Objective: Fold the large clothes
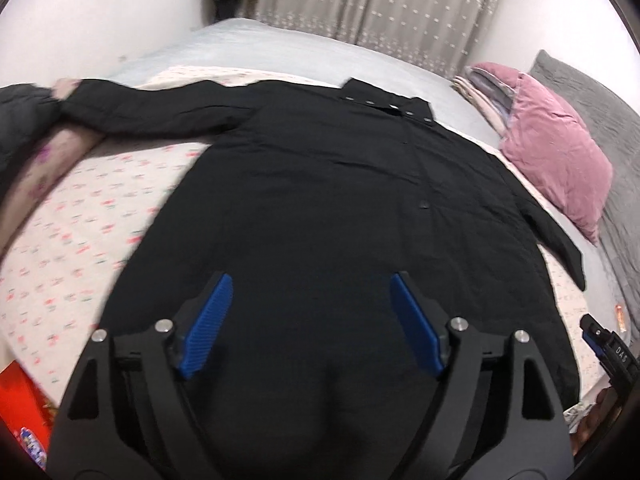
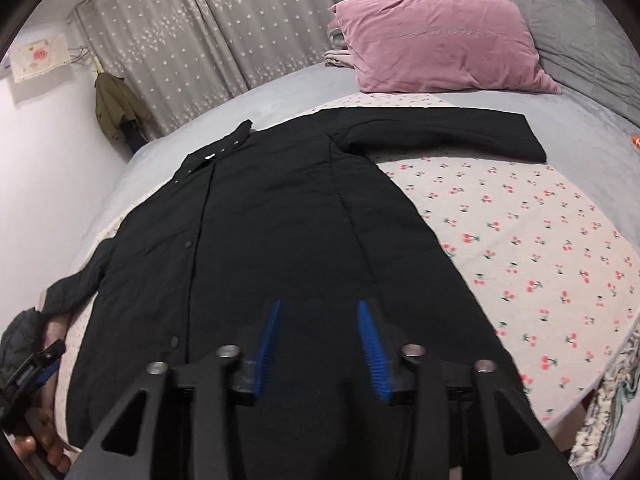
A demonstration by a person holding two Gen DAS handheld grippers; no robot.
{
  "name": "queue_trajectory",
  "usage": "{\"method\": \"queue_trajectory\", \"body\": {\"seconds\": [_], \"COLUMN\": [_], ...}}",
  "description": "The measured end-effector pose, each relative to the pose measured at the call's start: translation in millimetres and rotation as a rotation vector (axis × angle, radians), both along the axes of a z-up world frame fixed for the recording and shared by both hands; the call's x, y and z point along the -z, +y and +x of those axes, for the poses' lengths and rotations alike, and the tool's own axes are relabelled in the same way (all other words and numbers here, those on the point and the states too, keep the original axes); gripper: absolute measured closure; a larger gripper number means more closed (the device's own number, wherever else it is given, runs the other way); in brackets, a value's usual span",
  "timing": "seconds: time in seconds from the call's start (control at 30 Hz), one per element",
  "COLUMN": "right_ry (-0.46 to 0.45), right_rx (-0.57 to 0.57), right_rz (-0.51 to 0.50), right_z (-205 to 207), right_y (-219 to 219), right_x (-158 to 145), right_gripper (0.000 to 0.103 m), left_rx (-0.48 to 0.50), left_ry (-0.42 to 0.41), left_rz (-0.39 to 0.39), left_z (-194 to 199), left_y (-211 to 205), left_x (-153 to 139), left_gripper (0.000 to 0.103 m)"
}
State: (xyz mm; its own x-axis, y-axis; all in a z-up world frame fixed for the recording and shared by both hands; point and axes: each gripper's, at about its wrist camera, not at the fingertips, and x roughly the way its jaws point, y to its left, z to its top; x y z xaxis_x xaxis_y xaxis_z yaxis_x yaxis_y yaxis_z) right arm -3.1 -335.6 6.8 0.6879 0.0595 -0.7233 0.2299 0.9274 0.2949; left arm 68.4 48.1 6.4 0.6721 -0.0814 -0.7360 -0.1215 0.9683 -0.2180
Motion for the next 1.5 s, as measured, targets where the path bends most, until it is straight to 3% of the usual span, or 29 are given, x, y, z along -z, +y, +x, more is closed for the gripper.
{"method": "queue_trajectory", "body": {"seconds": [0.13,0.3,0.47,0.53,0.63,0.83,0.97,1.13,1.23,1.5], "right_ry": [-0.036,-0.036,-0.009,-0.004,-0.007,0.052,0.053,0.092,0.055,0.015], "right_rx": [0.051,0.100,0.096,0.079,0.032,-0.030,0.082,0.359,0.482,0.607], "right_rz": [-0.029,0.035,0.076,0.091,0.077,0.091,0.201,0.287,0.382,0.470], "right_z": [14,34,50,56,61,95,114,132,127,155], "right_y": [-7,-29,-33,-35,-36,-54,-111,-218,-264,-321], "right_x": [0,14,23,24,23,25,29,58,71,100], "right_gripper": [0.039,0.038,0.038,0.038,0.038,0.038,0.037,0.037,0.037,0.037], "left_rx": [0.042,0.065,0.072,0.047,0.020,-0.028,-0.043,-0.028,-0.027,-0.042], "left_ry": [0.035,0.092,0.084,0.101,0.167,0.134,0.107,0.119,0.115,0.125], "left_rz": [-0.014,-0.012,0.068,0.117,0.112,0.108,0.082,0.061,0.074,0.069], "left_z": [30,73,109,115,125,114,117,121,121,131], "left_y": [-22,-49,-69,-67,-53,-23,-12,-9,-10,-2], "left_x": [3,-9,-6,14,34,35,34,35,35,35], "left_gripper": [0.021,0.021,0.009,0.009,0.009,0.009,0.009,0.009,0.009,0.009]}}
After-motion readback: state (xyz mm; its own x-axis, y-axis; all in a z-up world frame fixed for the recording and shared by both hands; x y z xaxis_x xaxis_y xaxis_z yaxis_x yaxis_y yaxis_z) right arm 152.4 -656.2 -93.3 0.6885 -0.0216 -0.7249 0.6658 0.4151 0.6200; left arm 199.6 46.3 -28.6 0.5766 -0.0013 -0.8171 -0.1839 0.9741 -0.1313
